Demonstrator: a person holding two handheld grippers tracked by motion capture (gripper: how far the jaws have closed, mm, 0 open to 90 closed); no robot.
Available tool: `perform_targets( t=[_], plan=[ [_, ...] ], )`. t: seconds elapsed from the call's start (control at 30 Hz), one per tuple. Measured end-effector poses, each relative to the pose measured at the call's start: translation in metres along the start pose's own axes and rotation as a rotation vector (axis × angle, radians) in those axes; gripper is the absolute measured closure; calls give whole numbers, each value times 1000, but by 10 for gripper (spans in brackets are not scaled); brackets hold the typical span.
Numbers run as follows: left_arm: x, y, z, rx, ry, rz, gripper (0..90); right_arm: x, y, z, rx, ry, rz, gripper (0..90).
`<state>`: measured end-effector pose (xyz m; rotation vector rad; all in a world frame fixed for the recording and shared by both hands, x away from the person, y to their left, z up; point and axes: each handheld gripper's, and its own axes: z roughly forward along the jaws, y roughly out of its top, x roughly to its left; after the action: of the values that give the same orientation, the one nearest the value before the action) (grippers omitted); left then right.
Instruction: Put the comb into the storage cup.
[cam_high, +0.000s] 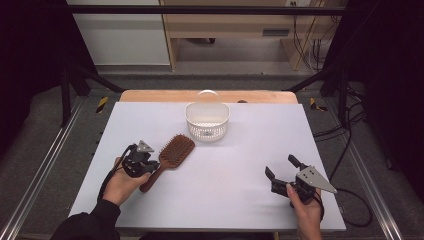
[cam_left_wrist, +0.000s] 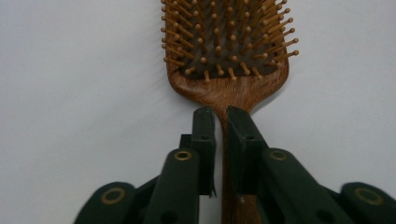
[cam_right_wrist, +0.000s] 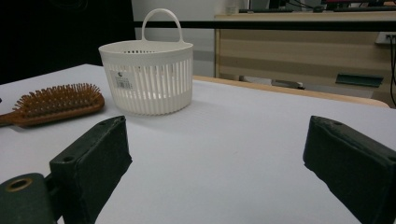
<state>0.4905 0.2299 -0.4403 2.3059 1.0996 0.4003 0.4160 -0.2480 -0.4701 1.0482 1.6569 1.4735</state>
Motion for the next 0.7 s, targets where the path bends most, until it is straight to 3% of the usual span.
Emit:
perform_targets(
  t=[0.03,0.07,0.17,0.2,0.3,0.4,0.57,0.7],
  plan=[
    [-2,0,0,-2,19,5,695,0,0,1,0,2,-2,72],
    [-3,0,0,-7,26,4,695,0,0,1,0,2,-2,72],
    [-6,2,-2,-19,54,1,559,0,1,1,-2,2,-4,72],
    [-7,2,-3,-21,62,-2,458,1,0,1,-2,3,-7,71],
    [-10,2,-2,-18,76,-18,387,1,1,1,-4,4,-7,72],
    [-12,2,0,-10,79,-39,227,0,1,0,-4,4,-8,71],
    [-17,2,3,1,76,-43,117,1,1,1,0,2,-10,71],
    [-20,2,5,-3,70,-48,101,1,1,1,1,2,-13,71]
  ],
)
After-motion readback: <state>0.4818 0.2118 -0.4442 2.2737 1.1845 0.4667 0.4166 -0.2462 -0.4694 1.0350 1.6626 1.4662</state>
